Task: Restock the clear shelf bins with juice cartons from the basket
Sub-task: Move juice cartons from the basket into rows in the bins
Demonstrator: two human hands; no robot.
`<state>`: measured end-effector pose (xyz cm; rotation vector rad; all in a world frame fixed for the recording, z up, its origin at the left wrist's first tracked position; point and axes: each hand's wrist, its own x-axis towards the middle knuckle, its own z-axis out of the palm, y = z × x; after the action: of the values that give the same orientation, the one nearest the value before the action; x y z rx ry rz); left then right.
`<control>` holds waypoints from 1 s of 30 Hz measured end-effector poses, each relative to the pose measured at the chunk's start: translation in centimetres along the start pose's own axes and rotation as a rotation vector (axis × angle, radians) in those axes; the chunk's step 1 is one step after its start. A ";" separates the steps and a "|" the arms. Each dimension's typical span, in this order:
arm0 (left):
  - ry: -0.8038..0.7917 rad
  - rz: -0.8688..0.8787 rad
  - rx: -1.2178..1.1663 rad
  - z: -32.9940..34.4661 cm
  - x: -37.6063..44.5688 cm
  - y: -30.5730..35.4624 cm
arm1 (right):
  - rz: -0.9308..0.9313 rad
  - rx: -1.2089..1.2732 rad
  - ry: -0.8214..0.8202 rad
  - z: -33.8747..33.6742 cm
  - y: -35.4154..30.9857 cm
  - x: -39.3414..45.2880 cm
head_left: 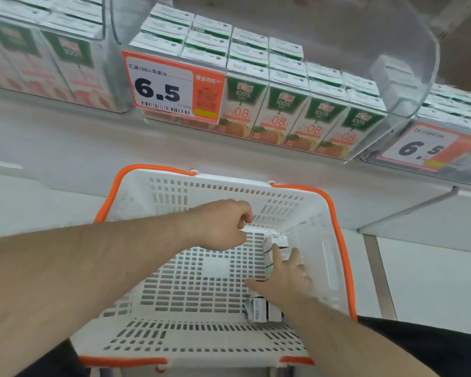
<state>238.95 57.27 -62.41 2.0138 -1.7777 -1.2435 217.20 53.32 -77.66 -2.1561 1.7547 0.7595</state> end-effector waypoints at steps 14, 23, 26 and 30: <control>-0.058 -0.015 0.080 -0.9 -1.1 -0.6 | 0.227 0.410 0.033 2.1 0.1 -0.8; -0.069 -0.026 0.183 -1.6 -3.5 -0.9 | 0.064 0.375 -0.114 -0.3 0.9 -1.6; -0.093 -0.047 0.205 -0.9 -4.0 -1.7 | 0.119 0.367 -0.115 0.0 -0.6 -1.7; -0.167 -0.083 0.241 0.0 -4.1 -3.0 | 0.274 0.283 -0.123 1.7 -1.3 -2.6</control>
<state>241.43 61.74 -62.41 2.1895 -2.0273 -1.3111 217.77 56.60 -77.82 -1.6757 1.9802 0.6429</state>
